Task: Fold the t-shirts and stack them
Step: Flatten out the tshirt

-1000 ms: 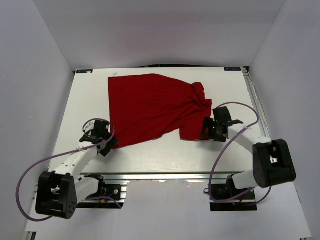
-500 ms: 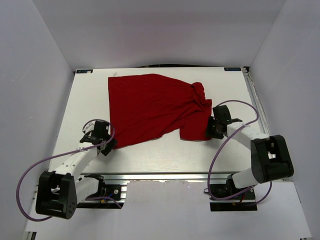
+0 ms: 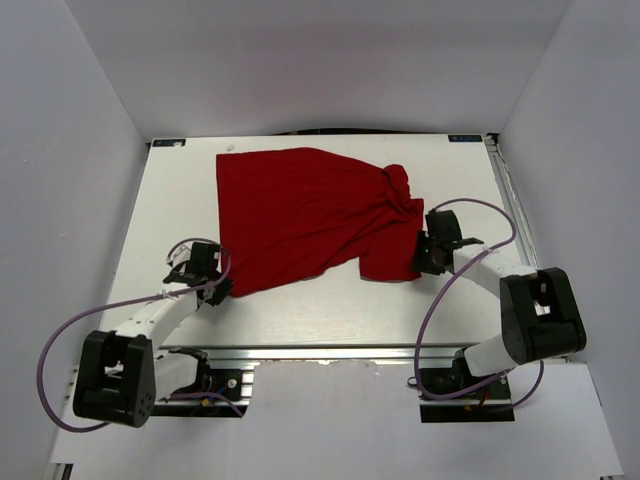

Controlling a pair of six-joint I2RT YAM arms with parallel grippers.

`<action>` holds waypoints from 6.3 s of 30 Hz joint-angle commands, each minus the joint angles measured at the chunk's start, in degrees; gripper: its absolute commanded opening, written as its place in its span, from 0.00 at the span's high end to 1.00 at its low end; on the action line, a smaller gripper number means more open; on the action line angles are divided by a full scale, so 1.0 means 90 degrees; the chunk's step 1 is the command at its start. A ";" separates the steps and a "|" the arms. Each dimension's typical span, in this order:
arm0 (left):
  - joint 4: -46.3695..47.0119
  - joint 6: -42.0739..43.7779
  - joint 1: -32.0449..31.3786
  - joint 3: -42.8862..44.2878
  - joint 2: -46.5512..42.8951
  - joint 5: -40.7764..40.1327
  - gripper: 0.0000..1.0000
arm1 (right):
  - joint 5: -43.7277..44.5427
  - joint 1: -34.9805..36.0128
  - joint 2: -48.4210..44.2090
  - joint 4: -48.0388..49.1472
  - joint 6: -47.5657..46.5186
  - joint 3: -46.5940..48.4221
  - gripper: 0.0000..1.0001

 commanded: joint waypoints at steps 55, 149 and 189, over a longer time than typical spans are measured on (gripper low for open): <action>-0.1326 0.3206 -0.0031 0.9610 0.1319 -0.1880 1.00 | -0.0736 0.0090 -0.1027 -0.2751 -0.1040 0.8922 1.00; -0.1248 0.2933 0.1053 0.9874 -0.0759 0.0551 1.00 | -0.0804 0.0090 -0.2697 -0.3854 -0.1138 0.9908 1.00; 0.0667 0.3392 0.1053 0.6420 0.0161 0.0580 1.00 | -0.0326 0.0159 -0.1727 -0.0886 -0.2115 0.6417 1.00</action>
